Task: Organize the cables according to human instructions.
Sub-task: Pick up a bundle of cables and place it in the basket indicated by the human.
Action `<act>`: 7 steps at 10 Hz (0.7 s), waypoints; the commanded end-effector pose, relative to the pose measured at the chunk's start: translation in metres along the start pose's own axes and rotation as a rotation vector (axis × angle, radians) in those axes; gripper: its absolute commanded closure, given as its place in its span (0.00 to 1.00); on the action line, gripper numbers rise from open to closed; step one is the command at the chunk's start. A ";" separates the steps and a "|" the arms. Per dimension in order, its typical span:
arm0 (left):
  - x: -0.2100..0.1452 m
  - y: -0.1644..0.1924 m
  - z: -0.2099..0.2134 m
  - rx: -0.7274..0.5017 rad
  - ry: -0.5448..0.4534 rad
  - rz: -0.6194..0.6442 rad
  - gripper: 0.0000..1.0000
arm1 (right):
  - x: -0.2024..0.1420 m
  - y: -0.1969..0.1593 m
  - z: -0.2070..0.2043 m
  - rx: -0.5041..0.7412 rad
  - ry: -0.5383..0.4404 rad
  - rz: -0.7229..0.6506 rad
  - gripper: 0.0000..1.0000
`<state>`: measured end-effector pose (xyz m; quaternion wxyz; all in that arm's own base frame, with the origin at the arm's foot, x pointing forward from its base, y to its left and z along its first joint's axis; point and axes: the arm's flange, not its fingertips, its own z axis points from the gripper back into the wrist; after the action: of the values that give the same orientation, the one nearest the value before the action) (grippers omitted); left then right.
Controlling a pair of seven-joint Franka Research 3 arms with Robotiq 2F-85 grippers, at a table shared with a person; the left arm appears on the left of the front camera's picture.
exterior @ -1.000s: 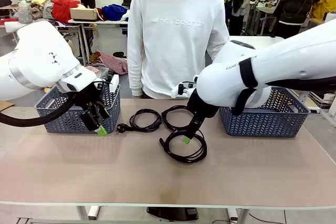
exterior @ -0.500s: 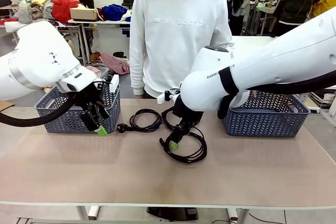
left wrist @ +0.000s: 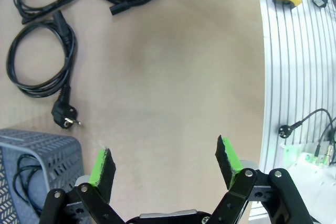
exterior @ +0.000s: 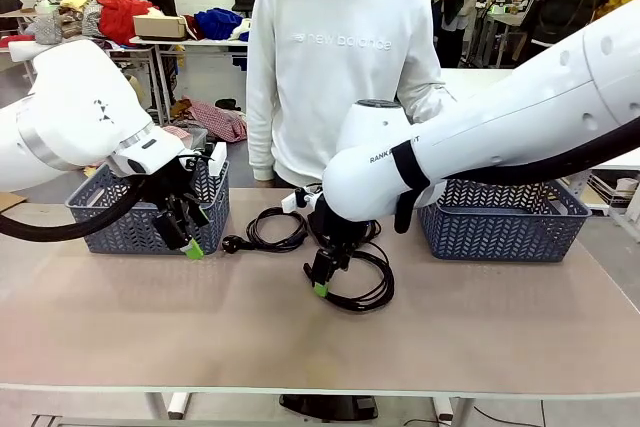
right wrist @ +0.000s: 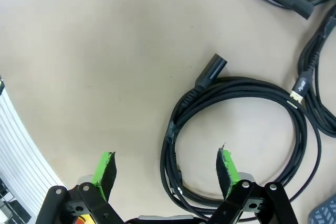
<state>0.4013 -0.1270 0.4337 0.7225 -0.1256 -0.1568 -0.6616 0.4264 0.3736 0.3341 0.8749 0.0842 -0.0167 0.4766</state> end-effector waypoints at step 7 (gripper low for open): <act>0.000 0.000 0.000 0.005 -0.001 0.002 0.00 | 0.016 0.001 -0.025 -0.042 0.069 -0.028 0.00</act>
<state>0.4013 -0.1270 0.4337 0.7225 -0.1256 -0.1568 -0.6616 0.4283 0.3801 0.3100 0.8776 0.0650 0.0013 0.4749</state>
